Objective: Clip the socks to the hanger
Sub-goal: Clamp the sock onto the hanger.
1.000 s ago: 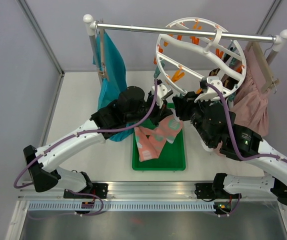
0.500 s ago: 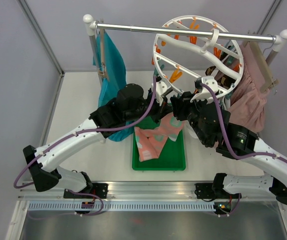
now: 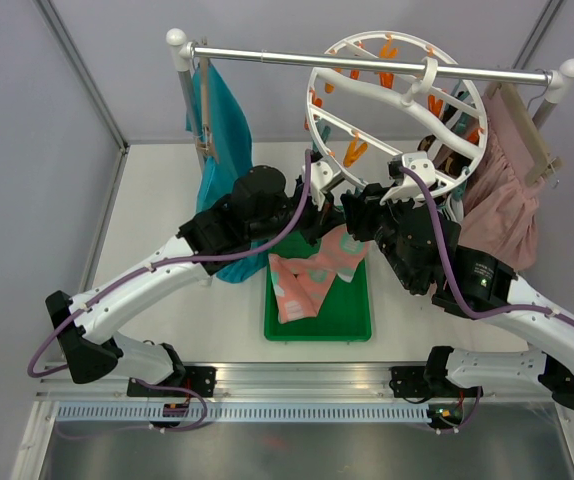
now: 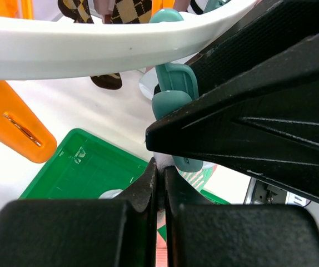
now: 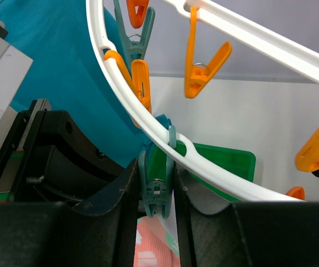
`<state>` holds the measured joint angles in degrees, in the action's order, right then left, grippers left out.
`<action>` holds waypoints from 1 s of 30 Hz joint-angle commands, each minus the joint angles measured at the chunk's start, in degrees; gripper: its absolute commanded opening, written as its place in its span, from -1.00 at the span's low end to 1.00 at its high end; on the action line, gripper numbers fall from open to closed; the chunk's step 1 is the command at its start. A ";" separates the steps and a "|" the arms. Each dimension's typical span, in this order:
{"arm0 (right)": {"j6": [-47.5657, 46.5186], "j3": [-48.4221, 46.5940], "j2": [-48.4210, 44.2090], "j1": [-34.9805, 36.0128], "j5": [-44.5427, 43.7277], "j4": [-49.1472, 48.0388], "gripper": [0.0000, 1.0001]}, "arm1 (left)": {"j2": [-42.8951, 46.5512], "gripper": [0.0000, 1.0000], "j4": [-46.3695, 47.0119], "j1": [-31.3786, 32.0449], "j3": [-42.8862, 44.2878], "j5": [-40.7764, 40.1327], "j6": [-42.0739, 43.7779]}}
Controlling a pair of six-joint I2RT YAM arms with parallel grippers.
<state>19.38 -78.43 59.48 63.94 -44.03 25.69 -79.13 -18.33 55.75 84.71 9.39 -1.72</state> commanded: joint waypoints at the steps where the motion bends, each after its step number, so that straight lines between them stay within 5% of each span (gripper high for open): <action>1: -1.27 0.12 0.11 0.31 0.44 -0.47 -0.99 | 1.35 -0.95 2.24 -0.55 2.57 2.21 -1.89; 30: -4.00 1.62 0.11 0.31 -0.70 -1.87 -0.99 | 0.38 -0.95 2.51 -4.59 4.41 13.81 -6.46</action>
<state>16.51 -77.30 59.35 63.96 -44.88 23.92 -79.15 -18.44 51.33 85.34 19.92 -6.22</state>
